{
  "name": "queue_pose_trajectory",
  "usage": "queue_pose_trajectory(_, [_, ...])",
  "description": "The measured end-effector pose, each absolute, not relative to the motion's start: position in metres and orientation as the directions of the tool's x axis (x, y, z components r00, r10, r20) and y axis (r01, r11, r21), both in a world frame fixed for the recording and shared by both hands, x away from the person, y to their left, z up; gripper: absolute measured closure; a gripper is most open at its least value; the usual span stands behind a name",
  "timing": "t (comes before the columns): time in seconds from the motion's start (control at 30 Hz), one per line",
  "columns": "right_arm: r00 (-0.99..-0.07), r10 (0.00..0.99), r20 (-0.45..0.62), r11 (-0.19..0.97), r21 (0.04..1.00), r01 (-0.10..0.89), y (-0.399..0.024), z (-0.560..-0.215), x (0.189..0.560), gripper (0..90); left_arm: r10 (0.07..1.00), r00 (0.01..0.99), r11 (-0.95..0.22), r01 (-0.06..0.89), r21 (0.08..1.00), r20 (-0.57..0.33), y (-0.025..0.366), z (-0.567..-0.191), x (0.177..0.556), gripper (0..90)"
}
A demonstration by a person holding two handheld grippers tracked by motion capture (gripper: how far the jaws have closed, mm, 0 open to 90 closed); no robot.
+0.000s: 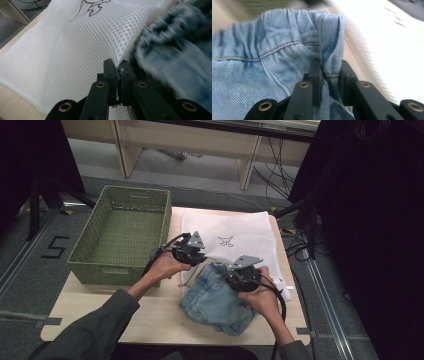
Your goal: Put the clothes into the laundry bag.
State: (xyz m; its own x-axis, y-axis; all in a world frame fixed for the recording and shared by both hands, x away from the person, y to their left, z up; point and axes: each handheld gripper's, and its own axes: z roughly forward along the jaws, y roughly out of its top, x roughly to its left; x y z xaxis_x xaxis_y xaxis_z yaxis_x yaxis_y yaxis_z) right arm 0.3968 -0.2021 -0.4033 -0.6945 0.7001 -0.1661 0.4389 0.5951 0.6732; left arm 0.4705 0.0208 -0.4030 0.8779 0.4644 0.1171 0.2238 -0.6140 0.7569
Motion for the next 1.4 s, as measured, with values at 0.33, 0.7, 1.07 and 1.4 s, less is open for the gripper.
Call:
queue_pose_trajectory(0.33, [-0.616, 0.778, -0.121, 0.539, 0.632, 0.557, -0.208, -0.450, 0.422, 60.7, 0.445, 0.888, -0.630, 0.216, 0.746, 0.119, 0.021, -0.404, 0.471, 85.2])
queue_pose_trajectory(0.7, [-0.769, 0.638, 0.036, 0.487, 0.754, 0.440, -0.189, -0.401, 0.359, 38.8, 0.449, 0.887, -0.628, 0.228, 0.744, 0.108, 0.021, -0.406, 0.472, 85.0])
queue_pose_trajectory(1.07, [-0.902, 0.425, -0.080, 0.750, 0.588, 0.301, -0.141, -0.464, 0.342, 30.3, 0.460, 0.883, -0.618, 0.241, 0.748, 0.096, 0.021, -0.407, 0.472, 84.7])
queue_pose_trajectory(1.4, [-0.829, 0.526, -0.192, 0.720, 0.620, 0.313, -0.155, -0.439, 0.359, 78.8, 0.447, 0.889, -0.618, 0.226, 0.753, 0.100, 0.021, -0.406, 0.470, 85.2])
